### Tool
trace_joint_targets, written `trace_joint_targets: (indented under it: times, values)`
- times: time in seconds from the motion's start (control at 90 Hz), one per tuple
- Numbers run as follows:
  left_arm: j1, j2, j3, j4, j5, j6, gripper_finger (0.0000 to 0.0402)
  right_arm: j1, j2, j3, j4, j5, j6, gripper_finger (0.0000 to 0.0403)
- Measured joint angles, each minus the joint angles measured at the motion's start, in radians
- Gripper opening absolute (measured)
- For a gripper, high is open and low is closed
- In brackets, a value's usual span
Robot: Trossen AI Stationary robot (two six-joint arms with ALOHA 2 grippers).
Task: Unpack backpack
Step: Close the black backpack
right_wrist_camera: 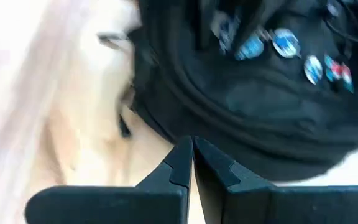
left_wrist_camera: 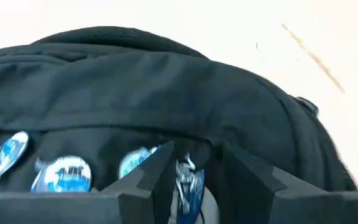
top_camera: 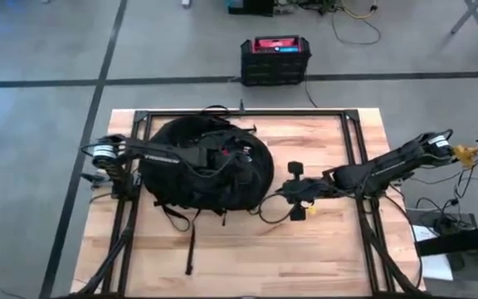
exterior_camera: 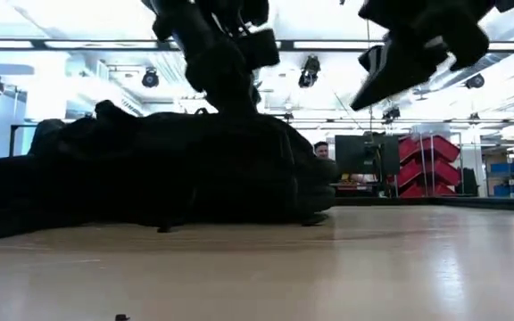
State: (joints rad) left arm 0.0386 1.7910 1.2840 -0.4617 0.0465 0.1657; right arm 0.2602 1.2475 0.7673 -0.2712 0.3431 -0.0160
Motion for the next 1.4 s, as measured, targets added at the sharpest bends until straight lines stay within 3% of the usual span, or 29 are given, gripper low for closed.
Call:
trace_joint_targets:
  times: [0.144, 0.278, 0.567, 0.822, 0.922, 1.256, 1.4]
  values:
    - [-0.02, 0.022, 0.03, -0.011, -0.007, -0.016, 0.0118, -0.006, 0.048, -0.001, 0.024, -0.001, -0.067, 0.0]
    - [-0.11, -0.003, 0.028, -0.01, -0.07, -0.074, 0.0118, 0.002, 0.096, 0.002, 0.099, -0.004, -0.166, 0.0]
    - [-0.391, -0.024, 0.02, -0.05, -0.381, -0.392, 0.0118, 0.006, 0.243, 0.005, 0.3, -0.056, -0.296, 0.0]
    - [-0.617, -0.054, 0.071, -0.056, -0.674, -0.721, 0.0118, 0.003, 0.41, 0.035, 0.362, -0.072, -0.186, 0.0]
    - [-0.69, -0.014, 0.071, 0.0, -0.724, -0.845, 0.0118, 0.013, 0.455, 0.043, 0.372, -0.065, -0.158, 0.0]
    - [-0.743, 0.2, 0.081, 0.036, -0.758, -1.302, 0.0118, 0.017, 0.417, 0.06, 0.348, -0.063, -0.125, 0.0]
    - [-0.741, 0.248, 0.081, -0.028, -0.837, -1.345, 0.0118, 0.018, 0.401, 0.059, 0.346, -0.063, -0.131, 0.0]
